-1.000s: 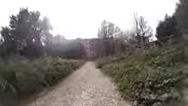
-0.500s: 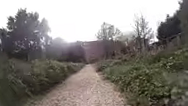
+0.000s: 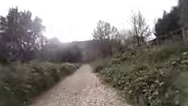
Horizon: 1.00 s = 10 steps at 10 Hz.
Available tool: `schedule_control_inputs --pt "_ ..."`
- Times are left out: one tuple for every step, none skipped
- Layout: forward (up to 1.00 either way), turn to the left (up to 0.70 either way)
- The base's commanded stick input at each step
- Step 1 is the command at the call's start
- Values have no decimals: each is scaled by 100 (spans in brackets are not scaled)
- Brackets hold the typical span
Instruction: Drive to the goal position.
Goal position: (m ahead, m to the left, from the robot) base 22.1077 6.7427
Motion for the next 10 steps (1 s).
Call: schedule_control_inputs --pt "100 0" --pt "100 0" --pt "100 0" --pt "100 0" --pt "100 0" --pt "100 0" --pt "100 0" --pt "100 0" --pt "100 0" --pt "100 0"
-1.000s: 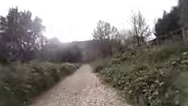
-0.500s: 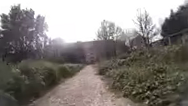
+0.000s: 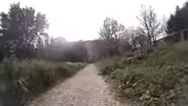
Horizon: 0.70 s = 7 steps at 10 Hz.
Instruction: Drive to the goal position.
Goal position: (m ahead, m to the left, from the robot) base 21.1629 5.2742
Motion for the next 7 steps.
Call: schedule_control_inputs --pt "100 0" --pt "100 0" --pt "100 0" --pt "100 0" --pt "100 0" --pt "100 0" --pt "100 -19"
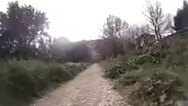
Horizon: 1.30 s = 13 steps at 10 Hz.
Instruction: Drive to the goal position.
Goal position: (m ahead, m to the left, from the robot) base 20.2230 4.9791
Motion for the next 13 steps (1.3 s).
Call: schedule_control_inputs --pt "100 -40" --pt "100 -29" --pt "100 -5" --pt "100 0" --pt "100 0" --pt "100 0" --pt "100 0" --pt "100 0" --pt "100 0" --pt "100 0" --pt "100 0" --pt "100 0" --pt "100 0"
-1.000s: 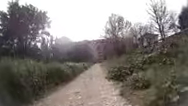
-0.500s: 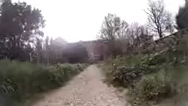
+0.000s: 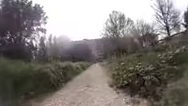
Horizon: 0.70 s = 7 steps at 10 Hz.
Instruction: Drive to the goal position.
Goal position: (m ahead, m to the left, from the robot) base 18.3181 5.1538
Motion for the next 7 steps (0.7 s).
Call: schedule_control_inputs --pt "100 0" --pt "100 0" --pt "100 -8" --pt "100 -39" --pt "100 -40" --pt "100 -17" --pt "100 0"
